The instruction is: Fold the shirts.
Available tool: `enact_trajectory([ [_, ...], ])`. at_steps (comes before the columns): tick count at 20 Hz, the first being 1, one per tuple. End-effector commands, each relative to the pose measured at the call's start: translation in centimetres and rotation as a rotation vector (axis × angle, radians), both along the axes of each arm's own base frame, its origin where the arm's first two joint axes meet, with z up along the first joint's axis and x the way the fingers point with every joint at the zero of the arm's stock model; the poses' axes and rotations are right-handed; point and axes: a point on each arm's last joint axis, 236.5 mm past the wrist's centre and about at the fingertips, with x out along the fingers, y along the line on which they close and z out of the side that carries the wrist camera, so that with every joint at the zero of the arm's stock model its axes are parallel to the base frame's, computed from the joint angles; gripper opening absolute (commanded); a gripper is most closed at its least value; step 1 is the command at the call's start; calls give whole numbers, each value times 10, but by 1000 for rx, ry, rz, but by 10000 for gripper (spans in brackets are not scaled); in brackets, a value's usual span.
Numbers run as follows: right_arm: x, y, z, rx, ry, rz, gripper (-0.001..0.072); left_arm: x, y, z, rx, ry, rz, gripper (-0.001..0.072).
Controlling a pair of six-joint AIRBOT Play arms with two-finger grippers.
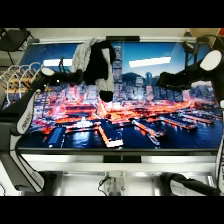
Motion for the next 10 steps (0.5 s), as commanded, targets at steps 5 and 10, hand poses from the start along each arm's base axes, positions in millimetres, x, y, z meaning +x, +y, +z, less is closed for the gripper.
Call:
enact_trajectory([
  [5, -12, -57, 151, -194, -390, -141, 556, -165, -116, 321, -9, -791, -457, 54],
  [10, -94, -103, 346, -234, -966, -372, 556, -280, -228, 337, -100, -718, -581, 55],
])
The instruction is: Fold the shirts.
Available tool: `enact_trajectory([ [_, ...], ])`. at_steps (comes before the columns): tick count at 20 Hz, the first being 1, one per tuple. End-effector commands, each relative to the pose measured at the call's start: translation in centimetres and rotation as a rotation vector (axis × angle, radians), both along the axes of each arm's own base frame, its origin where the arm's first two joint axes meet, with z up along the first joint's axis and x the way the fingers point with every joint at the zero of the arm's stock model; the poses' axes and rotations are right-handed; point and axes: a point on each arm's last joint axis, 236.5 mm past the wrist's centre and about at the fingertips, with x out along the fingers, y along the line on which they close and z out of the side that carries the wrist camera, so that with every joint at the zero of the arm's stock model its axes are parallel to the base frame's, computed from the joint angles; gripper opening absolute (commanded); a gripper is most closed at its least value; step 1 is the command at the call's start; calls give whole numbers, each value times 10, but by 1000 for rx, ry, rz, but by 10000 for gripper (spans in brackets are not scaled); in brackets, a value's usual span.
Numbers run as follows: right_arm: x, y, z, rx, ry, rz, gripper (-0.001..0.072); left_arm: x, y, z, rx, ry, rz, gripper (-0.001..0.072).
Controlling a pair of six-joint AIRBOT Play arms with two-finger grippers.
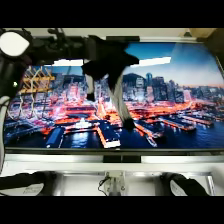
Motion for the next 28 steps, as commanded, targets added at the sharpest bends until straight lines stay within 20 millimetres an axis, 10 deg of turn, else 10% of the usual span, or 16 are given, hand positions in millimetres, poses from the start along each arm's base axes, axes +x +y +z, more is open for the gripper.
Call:
enact_trajectory([
  [1, -73, -36, 114, -56, -359, -135, 556, -73, -73, -9, 12, 46, -59, 55],
  [5, -112, -53, 90, -81, -236, -200, 556, -115, -143, -146, 169, 279, -98, 90],
  [7, -107, -51, 47, -100, -64, -182, 558, -118, -148, -196, 238, 464, -89, 695],
  [8, -100, -46, 24, -119, 27, -149, 568, -111, -139, -205, 255, 532, -71, 720],
  [9, -91, -40, 1, -134, 108, -115, 680, -99, -123, -204, 271, 546, -63, 719],
  [11, -68, -27, -52, -147, 279, -38, 679, -53, -66, -187, 286, 556, 2, 663],
  [14, -36, 17, -159, -80, 564, 167, 679, 21, 80, -186, 484, 503, 245, 596],
  [17, -15, 64, -259, 67, 800, 343, 679, 21, 180, -233, 665, 686, 330, 720],
  [22, 2, 94, -379, 224, 1089, 420, 679, -3, 181, -336, 706, 855, 326, 720],
  [28, -4, 107, -443, 244, 1219, 502, 679, -20, 146, -397, 741, 878, 244, 720],
])
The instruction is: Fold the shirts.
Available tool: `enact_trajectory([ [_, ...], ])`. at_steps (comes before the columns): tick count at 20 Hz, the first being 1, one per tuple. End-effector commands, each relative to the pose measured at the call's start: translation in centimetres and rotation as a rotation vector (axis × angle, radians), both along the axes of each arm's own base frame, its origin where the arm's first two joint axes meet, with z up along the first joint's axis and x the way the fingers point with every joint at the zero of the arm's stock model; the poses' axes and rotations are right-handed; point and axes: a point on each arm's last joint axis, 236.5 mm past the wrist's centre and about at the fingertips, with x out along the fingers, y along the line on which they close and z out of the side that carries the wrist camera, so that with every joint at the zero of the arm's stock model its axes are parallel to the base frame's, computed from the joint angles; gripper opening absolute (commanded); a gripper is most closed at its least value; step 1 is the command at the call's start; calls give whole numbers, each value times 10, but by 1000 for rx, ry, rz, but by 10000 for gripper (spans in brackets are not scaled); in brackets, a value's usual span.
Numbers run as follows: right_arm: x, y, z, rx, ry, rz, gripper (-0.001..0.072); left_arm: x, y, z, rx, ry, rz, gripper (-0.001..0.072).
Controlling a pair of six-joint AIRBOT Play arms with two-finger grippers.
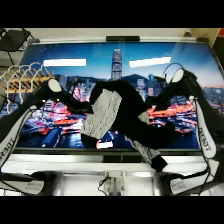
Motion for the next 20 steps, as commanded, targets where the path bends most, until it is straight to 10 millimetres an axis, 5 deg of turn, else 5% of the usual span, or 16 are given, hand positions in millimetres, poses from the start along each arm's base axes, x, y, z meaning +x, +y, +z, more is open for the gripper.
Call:
enact_trajectory([
  [1, -2, 9, -33, 34, 56, 25, 679, 0, -16, -29, 1, -17, -20, 720],
  [3, 3, 9, -41, 32, 48, 14, 679, 6, -23, -34, -4, -35, -12, 670],
  [5, 9, 11, -48, 41, 37, -6, 679, 5, -28, -32, -31, -20, 1, 263],
  [6, 12, 15, -51, 50, 34, -13, 679, 5, -28, -30, -34, -20, -7, 157],
  [8, 13, 23, -59, 45, 33, -14, 673, 6, -30, -22, -42, -49, -69, 58],
  [9, 14, 29, -64, 40, 30, -7, 513, 10, -32, -14, -49, -66, -90, 58],
  [10, 15, 34, -66, 36, 19, 3, 192, 16, -33, -5, -53, -85, -96, 58],
  [11, 18, 39, -63, 39, 7, 3, 76, 26, -34, 10, -64, -117, -97, 57],
  [13, 43, 38, -38, 21, -99, 33, 62, 64, -29, 57, -94, -244, -86, 57],
  [14, 70, 30, -12, -10, -213, 32, 62, 90, -21, 91, -112, -333, -59, 57],
  [16, 140, 13, 76, -51, -546, -8, 63, 143, 3, 189, -151, -577, 13, 57],
  [18, 205, -1, 225, -36, -1015, -112, 62, 170, 31, 317, -216, -868, 102, 57],
  [20, 213, -14, 397, 10, -1489, -228, 62, 159, 57, 452, -376, -1178, 229, 57],
])
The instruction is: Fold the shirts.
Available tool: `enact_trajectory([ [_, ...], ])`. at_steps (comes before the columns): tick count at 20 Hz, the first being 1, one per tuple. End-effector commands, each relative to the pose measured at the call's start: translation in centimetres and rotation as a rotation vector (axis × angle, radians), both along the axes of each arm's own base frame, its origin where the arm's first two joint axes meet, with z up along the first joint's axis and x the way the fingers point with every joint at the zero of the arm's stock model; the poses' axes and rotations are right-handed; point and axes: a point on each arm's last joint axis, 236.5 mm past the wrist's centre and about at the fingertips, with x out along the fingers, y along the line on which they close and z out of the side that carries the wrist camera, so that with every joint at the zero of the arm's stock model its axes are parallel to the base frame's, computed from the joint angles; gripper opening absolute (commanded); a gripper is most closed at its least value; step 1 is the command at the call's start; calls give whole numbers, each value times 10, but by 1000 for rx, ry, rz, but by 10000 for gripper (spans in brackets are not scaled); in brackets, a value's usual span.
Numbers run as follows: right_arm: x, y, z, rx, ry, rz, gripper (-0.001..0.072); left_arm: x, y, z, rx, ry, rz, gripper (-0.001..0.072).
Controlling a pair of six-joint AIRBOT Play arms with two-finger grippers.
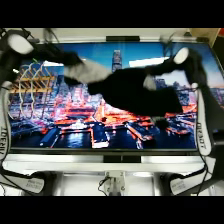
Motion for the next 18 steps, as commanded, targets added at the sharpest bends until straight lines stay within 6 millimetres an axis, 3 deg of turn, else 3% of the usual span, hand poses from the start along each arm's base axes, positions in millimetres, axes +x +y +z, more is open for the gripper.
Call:
enact_trajectory([
  [1, 4, -31, 281, 87, -804, -149, 63, -24, 56, 231, -314, -520, 171, 57],
  [2, -25, -37, 337, 112, -951, -172, 63, -45, 76, 274, -413, -620, 232, 57],
  [3, -54, -40, 369, 120, -1008, -172, 62, -69, 96, 303, -472, -698, 292, 57],
  [4, -77, -42, 378, 92, -995, -160, 62, -91, 107, 315, -477, -741, 325, 57],
  [5, -97, -40, 372, 50, -924, -135, 62, -112, 109, 316, -441, -753, 319, 57],
  [6, -111, -39, 351, -2, -809, -108, 62, -128, 101, 305, -375, -732, 279, 57],
  [7, -125, -41, 312, -51, -634, -91, 62, -139, 90, 280, -284, -661, 228, 57],
  [8, -138, -40, 264, -70, -443, -73, 62, -143, 82, 243, -197, -546, 186, 56],
  [11, -190, -44, 105, -136, 88, -35, 62, -150, 91, 71, 54, 8, 178, 55],
  [13, -224, -62, 15, -199, 277, -70, 62, -169, 102, -42, 217, 286, 178, 55],
  [14, -245, -71, -29, -223, 364, -94, 62, -182, 98, -94, 244, 400, 166, 55],
  [16, -303, -82, -118, -264, 573, -114, 63, -213, 74, -174, 226, 568, 114, 55],
  [18, -351, -93, -176, -312, 730, -112, 66, -243, 42, -222, 177, 667, 55, 55],
])
